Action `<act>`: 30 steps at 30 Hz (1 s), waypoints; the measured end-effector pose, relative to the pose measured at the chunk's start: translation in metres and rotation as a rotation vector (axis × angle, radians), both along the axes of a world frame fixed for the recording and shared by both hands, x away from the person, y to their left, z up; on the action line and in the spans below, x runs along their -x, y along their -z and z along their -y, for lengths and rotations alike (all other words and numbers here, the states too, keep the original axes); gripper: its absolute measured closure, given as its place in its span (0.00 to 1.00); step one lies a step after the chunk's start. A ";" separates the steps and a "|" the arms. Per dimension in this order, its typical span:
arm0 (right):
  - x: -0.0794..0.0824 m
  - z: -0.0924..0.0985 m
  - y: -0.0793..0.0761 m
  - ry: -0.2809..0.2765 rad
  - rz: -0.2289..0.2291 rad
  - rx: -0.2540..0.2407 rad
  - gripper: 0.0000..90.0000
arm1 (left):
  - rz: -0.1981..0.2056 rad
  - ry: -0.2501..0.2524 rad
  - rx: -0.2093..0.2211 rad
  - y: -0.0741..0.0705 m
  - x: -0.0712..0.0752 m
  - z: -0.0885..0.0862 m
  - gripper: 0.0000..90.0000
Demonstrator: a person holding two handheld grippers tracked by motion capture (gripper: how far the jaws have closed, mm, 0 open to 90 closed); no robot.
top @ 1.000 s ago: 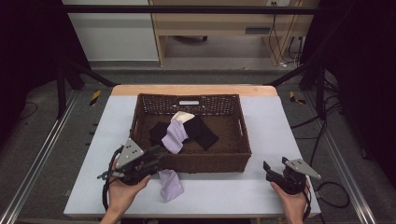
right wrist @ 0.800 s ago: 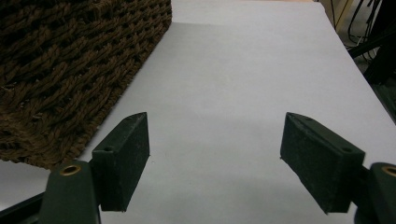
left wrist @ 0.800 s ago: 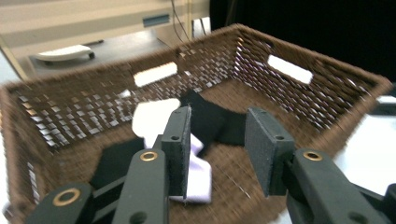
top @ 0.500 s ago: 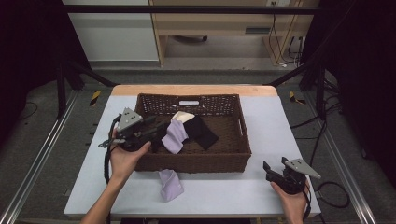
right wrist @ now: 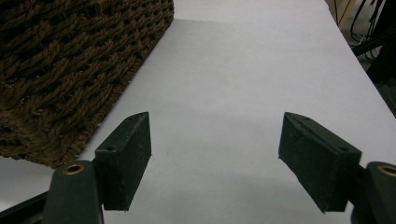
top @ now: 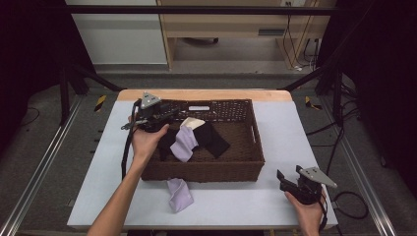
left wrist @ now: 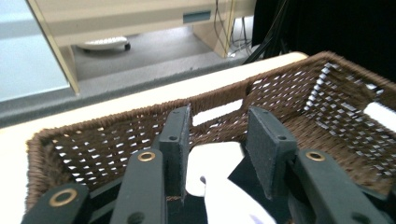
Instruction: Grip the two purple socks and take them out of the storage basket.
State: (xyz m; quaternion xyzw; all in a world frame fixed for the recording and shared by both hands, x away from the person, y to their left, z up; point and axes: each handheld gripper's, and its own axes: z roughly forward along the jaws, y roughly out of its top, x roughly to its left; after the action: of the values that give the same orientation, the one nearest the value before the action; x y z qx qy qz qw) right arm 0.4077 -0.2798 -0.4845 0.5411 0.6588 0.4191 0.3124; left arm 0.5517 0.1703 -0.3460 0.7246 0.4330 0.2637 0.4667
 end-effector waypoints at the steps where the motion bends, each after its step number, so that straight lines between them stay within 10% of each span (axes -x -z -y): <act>1: 0.000 0.000 0.000 0.001 -0.001 0.003 0.29 | -0.021 -0.017 -0.036 0.008 -0.007 0.003 0.66; 11: 0.000 -0.003 0.000 -0.005 0.000 0.023 0.32 | -0.151 -0.025 -0.098 0.046 -0.029 0.017 0.67; 30: 0.000 -0.003 0.000 -0.011 0.003 0.025 0.32 | -0.269 0.057 -0.263 0.068 -0.029 0.032 0.58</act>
State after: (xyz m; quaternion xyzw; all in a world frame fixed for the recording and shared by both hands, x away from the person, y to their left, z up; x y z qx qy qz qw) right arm 0.4074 -0.2768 -0.4846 0.5330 0.6664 0.4133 0.3179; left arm 0.5807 0.1386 -0.4136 0.8201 0.4327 0.2054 0.3132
